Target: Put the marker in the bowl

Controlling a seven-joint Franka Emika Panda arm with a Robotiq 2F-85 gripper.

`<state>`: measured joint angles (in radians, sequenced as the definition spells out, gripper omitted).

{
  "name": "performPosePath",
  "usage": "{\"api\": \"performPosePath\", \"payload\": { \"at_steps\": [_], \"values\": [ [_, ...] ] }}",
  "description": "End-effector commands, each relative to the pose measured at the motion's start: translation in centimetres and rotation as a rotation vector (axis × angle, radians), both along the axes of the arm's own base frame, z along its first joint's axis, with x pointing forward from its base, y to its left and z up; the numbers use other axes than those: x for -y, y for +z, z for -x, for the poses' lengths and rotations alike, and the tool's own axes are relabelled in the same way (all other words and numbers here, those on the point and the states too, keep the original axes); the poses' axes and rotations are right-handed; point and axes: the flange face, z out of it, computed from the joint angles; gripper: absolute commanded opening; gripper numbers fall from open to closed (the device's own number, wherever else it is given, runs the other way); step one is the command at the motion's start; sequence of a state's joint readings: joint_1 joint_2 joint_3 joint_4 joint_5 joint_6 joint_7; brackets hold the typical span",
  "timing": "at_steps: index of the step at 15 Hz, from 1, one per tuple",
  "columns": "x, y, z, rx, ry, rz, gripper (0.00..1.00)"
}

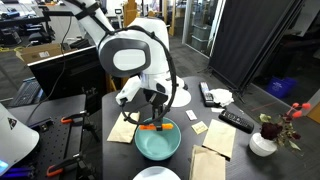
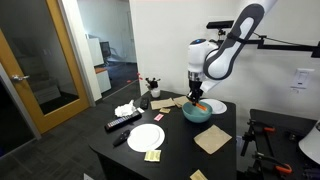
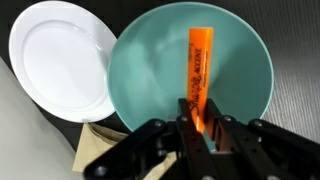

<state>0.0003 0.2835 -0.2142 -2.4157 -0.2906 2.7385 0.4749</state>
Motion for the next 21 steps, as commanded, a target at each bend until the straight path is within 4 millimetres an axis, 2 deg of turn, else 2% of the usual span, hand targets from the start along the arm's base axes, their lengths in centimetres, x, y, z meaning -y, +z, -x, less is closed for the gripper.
{"api": "performPosePath", "payload": {
  "at_steps": [1,2,4,8,10,15,21],
  "values": [
    [0.2,-0.2,-1.2,0.025,-0.024,0.019,0.05],
    [0.3,-0.1,-1.4,0.024,-0.023,0.021,0.44],
    [0.3,0.1,-1.7,0.026,-0.021,0.023,0.52],
    [0.2,1.0,-2.3,0.038,-0.014,0.023,0.83],
    [0.3,2.1,-2.5,0.047,-0.013,0.023,0.98],
    [0.0,5.1,-2.5,0.030,0.025,-0.037,1.00],
    [0.0,10.2,-2.5,-0.005,0.102,-0.064,1.00]
  ]
}}
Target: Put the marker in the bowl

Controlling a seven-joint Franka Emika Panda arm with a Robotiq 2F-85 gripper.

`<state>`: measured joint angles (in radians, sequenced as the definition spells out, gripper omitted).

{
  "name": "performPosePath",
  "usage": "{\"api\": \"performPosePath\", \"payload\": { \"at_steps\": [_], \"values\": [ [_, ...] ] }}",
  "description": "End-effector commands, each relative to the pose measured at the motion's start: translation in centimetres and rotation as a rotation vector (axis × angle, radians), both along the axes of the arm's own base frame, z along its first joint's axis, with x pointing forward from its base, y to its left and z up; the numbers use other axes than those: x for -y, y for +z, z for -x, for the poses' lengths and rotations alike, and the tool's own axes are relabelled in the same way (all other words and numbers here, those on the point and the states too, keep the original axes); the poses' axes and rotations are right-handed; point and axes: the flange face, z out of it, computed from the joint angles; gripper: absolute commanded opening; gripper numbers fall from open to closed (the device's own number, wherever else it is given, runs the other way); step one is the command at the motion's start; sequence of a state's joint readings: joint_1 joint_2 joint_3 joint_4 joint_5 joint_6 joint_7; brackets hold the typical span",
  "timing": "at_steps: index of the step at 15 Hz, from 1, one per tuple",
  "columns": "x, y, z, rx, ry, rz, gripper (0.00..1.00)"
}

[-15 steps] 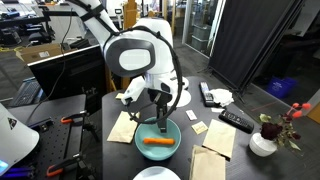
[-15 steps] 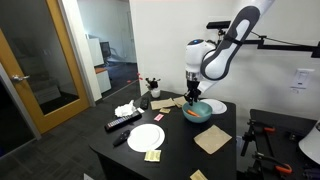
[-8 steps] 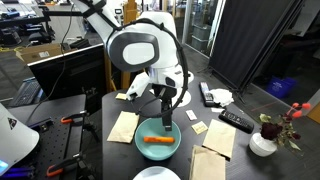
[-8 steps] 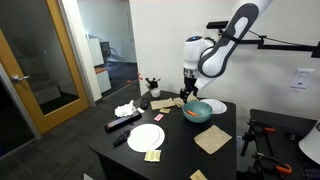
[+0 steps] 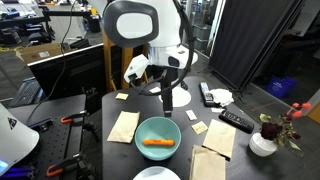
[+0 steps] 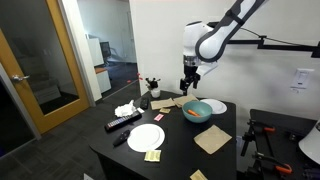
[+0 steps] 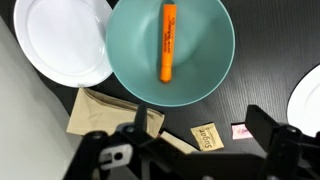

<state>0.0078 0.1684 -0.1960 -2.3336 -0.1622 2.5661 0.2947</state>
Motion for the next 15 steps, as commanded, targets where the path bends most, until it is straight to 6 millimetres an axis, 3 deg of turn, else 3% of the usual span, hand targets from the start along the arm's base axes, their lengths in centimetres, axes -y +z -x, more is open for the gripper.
{"api": "performPosePath", "payload": {
  "at_steps": [1,8,9,15],
  "values": [
    [0.3,3.8,0.1,-0.025,0.045,-0.017,1.00],
    [0.4,7.2,0.4,-0.031,0.108,-0.024,1.00],
    [0.5,6.1,0.0,-0.022,0.090,-0.003,1.00],
    [0.4,5.8,0.0,-0.026,0.092,-0.004,1.00]
  ]
}}
